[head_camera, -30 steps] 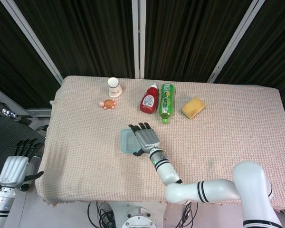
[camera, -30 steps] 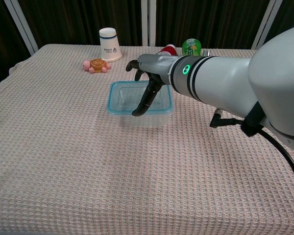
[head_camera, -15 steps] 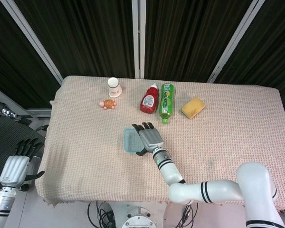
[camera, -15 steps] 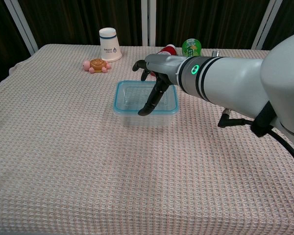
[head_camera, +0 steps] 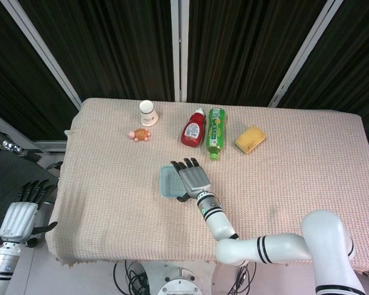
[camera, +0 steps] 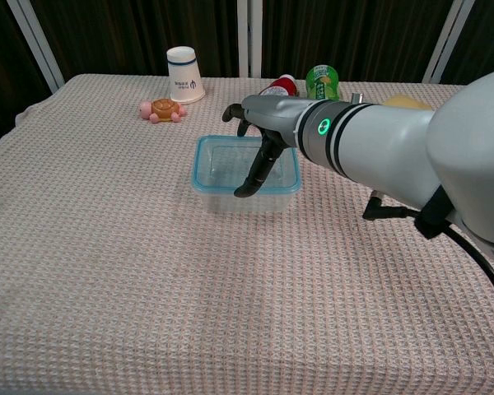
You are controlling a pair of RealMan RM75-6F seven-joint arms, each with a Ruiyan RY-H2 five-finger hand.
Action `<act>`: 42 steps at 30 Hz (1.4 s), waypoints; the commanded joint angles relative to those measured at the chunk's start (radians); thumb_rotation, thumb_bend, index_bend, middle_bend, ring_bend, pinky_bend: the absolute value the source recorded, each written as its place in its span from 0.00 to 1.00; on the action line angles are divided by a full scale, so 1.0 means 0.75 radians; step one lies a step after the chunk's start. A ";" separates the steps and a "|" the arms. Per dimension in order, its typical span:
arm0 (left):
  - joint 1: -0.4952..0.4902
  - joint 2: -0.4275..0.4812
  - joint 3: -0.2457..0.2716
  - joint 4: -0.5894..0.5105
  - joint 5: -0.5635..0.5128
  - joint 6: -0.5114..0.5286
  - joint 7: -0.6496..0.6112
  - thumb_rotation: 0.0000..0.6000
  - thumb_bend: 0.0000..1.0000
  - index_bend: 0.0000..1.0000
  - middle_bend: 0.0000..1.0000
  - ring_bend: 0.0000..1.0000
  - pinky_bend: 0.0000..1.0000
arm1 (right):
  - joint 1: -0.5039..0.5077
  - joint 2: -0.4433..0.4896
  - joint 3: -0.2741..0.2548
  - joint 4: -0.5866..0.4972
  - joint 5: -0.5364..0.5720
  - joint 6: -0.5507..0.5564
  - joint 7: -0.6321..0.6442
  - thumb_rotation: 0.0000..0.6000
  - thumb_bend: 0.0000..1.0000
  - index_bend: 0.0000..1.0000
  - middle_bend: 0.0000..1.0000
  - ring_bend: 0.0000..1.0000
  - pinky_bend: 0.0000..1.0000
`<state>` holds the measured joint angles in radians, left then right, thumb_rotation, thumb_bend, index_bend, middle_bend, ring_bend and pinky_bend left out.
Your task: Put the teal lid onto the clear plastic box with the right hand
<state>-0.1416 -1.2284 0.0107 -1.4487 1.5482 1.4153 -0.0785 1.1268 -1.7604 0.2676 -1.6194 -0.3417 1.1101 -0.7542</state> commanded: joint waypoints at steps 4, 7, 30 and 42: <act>0.000 0.002 -0.002 -0.005 -0.006 -0.002 0.003 1.00 0.00 0.15 0.06 0.00 0.00 | 0.003 0.005 -0.003 -0.001 -0.005 -0.023 -0.016 1.00 0.15 0.04 0.29 0.00 0.00; 0.001 0.002 -0.002 -0.006 -0.008 -0.003 0.006 1.00 0.00 0.15 0.06 0.00 0.00 | 0.003 0.004 -0.002 -0.004 -0.017 -0.028 -0.014 1.00 0.06 0.00 0.20 0.00 0.00; -0.001 0.020 -0.005 -0.044 -0.006 0.004 0.039 1.00 0.00 0.15 0.06 0.00 0.00 | -0.033 0.096 0.011 -0.168 -0.186 0.023 0.031 1.00 0.03 0.05 0.19 0.00 0.00; 0.014 0.017 0.002 -0.036 -0.017 0.008 0.025 1.00 0.00 0.15 0.06 0.00 0.00 | 0.034 -0.013 0.041 -0.001 -0.094 -0.036 0.003 1.00 0.12 0.26 0.30 0.00 0.00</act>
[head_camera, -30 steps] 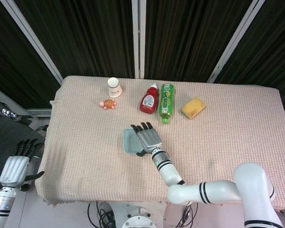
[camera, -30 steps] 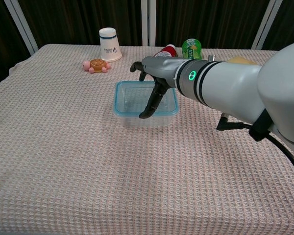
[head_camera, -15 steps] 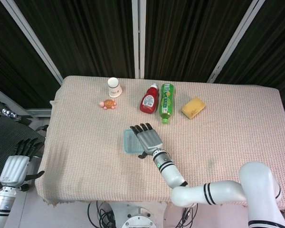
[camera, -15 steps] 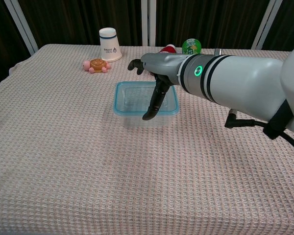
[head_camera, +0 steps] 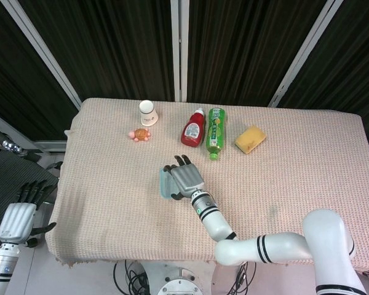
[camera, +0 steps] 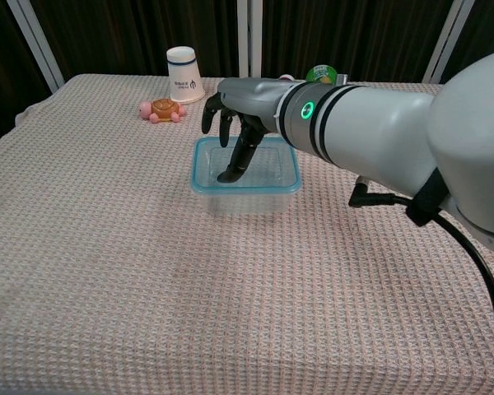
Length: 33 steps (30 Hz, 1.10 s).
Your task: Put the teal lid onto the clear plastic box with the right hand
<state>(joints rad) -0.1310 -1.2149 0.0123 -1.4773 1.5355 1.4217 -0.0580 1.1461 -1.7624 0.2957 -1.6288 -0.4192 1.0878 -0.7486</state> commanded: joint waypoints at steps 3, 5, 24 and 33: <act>-0.001 -0.002 0.000 0.006 -0.002 -0.006 -0.008 1.00 0.00 0.15 0.06 0.00 0.00 | 0.009 -0.015 0.007 0.018 0.008 -0.003 -0.004 1.00 0.11 0.26 0.29 0.00 0.00; -0.003 -0.002 0.001 0.009 -0.001 -0.010 -0.009 1.00 0.00 0.15 0.06 0.00 0.00 | 0.008 -0.016 0.003 0.021 -0.005 0.006 -0.004 1.00 0.10 0.26 0.28 0.00 0.00; -0.005 -0.001 0.004 0.014 -0.001 -0.021 -0.030 1.00 0.00 0.15 0.06 0.00 0.00 | 0.011 -0.065 -0.003 0.088 -0.011 -0.012 -0.017 1.00 0.03 0.20 0.26 0.00 0.00; -0.013 0.001 0.007 0.015 0.000 -0.040 -0.042 1.00 0.00 0.14 0.06 0.00 0.00 | 0.020 -0.044 0.023 0.102 0.038 -0.049 -0.028 1.00 0.00 0.20 0.28 0.00 0.00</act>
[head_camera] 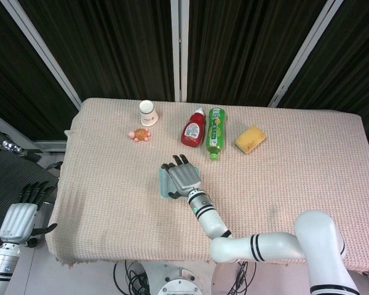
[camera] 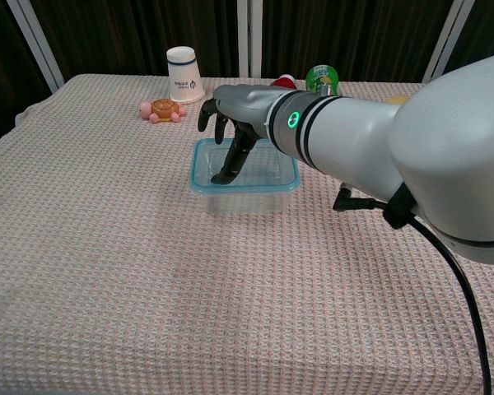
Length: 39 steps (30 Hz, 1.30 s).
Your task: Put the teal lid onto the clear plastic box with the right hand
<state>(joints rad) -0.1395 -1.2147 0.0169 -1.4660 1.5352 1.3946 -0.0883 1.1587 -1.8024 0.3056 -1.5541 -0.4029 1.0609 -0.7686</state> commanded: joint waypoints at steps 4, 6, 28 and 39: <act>-0.005 0.003 0.003 -0.003 0.001 -0.011 -0.005 1.00 0.00 0.14 0.06 0.00 0.00 | 0.018 0.023 0.021 0.015 0.053 -0.038 -0.015 1.00 0.00 0.20 0.28 0.00 0.00; -0.007 0.004 0.004 -0.005 0.001 -0.015 -0.004 1.00 0.00 0.14 0.06 0.00 0.00 | 0.026 0.028 0.025 0.020 0.074 -0.054 -0.020 1.00 0.00 0.20 0.28 0.00 0.00; -0.005 -0.002 0.005 0.003 0.005 -0.007 -0.014 1.00 0.00 0.14 0.06 0.00 0.00 | -0.055 0.123 -0.053 -0.193 -0.119 0.045 0.069 1.00 0.00 0.22 0.29 0.00 0.00; -0.008 -0.005 0.006 -0.008 0.010 -0.007 -0.001 1.00 0.00 0.14 0.06 0.00 0.00 | -0.172 0.252 -0.187 -0.361 -0.323 -0.013 0.184 1.00 0.00 0.22 0.30 0.00 0.00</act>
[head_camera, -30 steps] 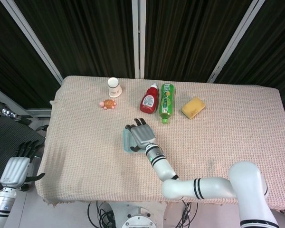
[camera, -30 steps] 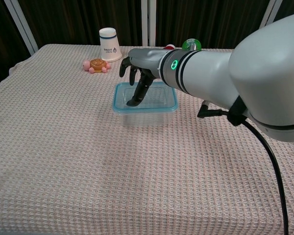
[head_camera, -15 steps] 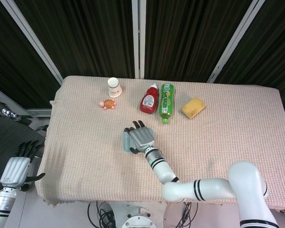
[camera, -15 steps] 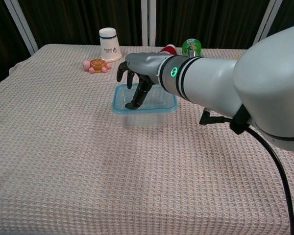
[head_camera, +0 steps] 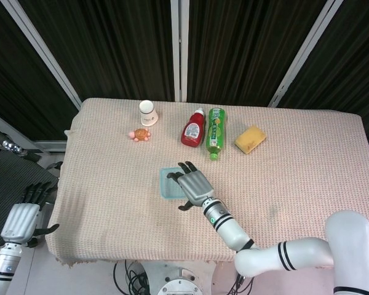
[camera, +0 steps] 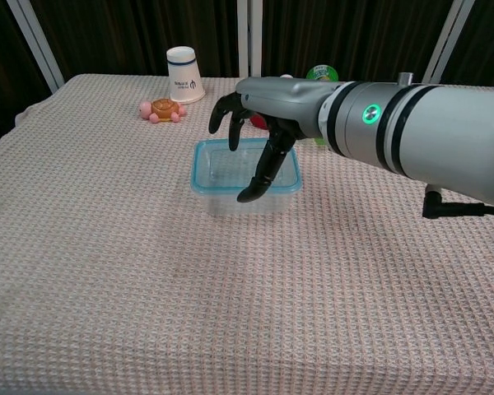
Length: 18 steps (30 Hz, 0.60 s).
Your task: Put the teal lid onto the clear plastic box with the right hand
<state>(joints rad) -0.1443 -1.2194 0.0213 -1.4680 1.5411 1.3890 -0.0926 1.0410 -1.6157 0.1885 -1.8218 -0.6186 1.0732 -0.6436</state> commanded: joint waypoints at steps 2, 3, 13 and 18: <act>-0.001 0.003 0.000 -0.011 0.005 0.002 0.012 1.00 0.00 0.14 0.06 0.00 0.00 | -0.010 -0.012 -0.044 0.011 -0.050 -0.043 0.011 1.00 0.00 0.22 0.30 0.00 0.00; -0.001 0.004 0.000 -0.016 0.004 0.003 0.016 1.00 0.00 0.14 0.06 0.00 0.00 | -0.007 -0.024 -0.047 0.020 -0.056 -0.051 0.010 1.00 0.00 0.22 0.30 0.00 0.00; 0.002 0.010 0.000 -0.030 -0.010 -0.004 0.030 1.00 0.00 0.14 0.06 0.00 0.00 | -0.003 -0.067 -0.066 0.056 -0.082 -0.056 -0.003 1.00 0.00 0.22 0.30 0.00 0.00; -0.004 0.006 -0.001 -0.027 -0.006 -0.009 0.030 1.00 0.00 0.14 0.06 0.00 0.00 | -0.006 -0.083 -0.079 0.065 -0.088 -0.042 -0.024 1.00 0.00 0.22 0.30 0.00 0.00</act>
<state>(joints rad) -0.1469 -1.2149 0.0208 -1.4884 1.5365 1.3825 -0.0701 1.0370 -1.6772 0.1299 -1.7736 -0.6847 1.0416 -0.6603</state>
